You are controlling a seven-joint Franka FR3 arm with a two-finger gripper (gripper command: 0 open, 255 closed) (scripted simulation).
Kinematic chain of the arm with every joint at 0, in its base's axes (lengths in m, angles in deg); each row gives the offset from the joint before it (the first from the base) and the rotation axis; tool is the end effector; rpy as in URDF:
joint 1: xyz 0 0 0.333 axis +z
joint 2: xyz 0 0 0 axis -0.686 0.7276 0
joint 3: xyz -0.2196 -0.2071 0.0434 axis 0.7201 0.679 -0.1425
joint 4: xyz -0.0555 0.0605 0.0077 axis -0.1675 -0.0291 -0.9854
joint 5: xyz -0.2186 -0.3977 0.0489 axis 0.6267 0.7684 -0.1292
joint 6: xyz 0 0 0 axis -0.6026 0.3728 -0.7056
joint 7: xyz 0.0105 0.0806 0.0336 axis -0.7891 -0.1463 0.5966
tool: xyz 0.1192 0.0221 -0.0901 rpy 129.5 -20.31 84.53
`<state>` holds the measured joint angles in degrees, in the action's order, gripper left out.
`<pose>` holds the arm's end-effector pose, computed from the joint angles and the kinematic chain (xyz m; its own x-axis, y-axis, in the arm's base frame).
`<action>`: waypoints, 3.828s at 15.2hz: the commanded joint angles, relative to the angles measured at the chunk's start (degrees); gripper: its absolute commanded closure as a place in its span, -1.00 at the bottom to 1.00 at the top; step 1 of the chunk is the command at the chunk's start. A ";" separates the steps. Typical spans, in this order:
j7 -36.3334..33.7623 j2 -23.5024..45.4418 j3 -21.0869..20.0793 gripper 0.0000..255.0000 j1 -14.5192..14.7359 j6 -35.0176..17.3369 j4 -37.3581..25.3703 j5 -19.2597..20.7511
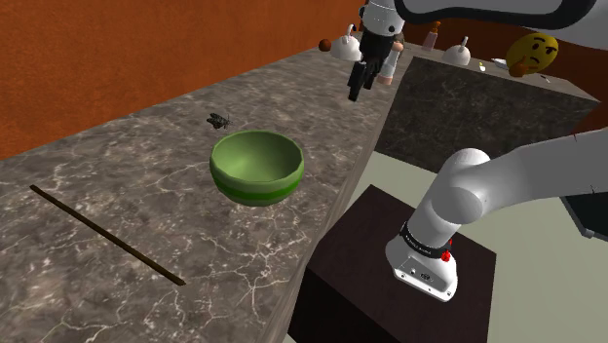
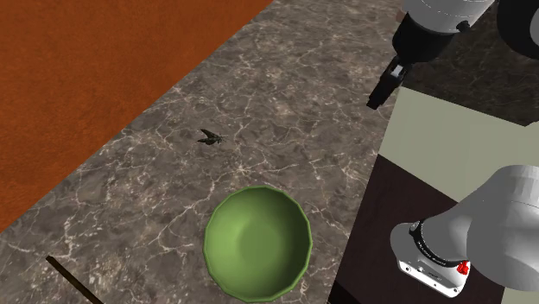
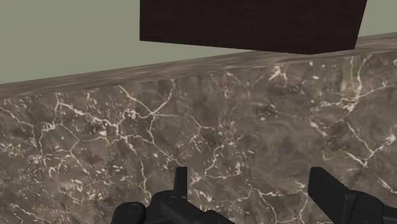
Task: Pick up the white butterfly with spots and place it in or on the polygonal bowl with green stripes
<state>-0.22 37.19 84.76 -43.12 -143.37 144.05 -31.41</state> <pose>0.3957 -0.0164 0.5322 0.9955 0.0601 0.0731 0.0510 -0.9914 0.1207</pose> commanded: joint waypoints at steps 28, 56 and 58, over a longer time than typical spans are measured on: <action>7.35 48.08 -10.30 -1.00 12.79 -13.92 -34.86 -5.47; 7.34 50.89 -10.65 1.00 13.24 -18.50 -33.08 -5.06; 7.39 50.66 -10.66 1.00 13.24 -17.02 -34.34 -5.12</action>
<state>7.11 88.08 74.09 -29.86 -161.04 110.13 -36.47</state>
